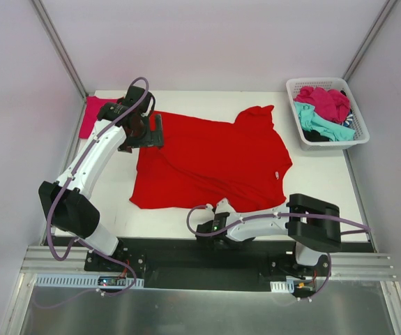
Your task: Fold and stack the t-shirts
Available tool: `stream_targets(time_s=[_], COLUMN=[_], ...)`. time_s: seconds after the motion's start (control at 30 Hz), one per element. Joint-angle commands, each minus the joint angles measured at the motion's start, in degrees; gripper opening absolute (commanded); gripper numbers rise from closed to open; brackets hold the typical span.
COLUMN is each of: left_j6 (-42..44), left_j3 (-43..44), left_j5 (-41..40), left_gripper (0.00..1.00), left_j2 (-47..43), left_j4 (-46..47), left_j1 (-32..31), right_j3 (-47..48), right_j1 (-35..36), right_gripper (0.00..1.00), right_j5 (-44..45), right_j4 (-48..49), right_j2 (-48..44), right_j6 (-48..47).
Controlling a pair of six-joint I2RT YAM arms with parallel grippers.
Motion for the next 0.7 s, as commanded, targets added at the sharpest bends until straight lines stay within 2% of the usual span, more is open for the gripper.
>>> stream_targets(time_s=[0.0,0.37,0.53,0.67], left_j6=[1.1,1.0,1.2,0.9], left_j3=[1.2,1.4,1.2,1.2], left_j5=[-2.0,-1.7,-1.7,-1.5], left_gripper=[0.99,0.99,0.99,0.99], left_j2=[-0.9,-1.0,-1.5,-1.9], left_j4=[-1.3,-2.0,-2.1,-2.3], left_j1=[0.0,0.0,0.0,0.0], right_j3=[0.4,3.5,4.2,4.2], right_j1=[0.3,-0.9,-1.5,-1.6], right_gripper=[0.24,0.25,0.19,0.09], right_j5=[2.6,3.5,4.2,4.3], right_j4=[-0.9,-1.0,-1.1,-1.0], right_j2=[0.7,4.7,5.3,5.2], right_j6=[1.7,1.5,1.9,2.0])
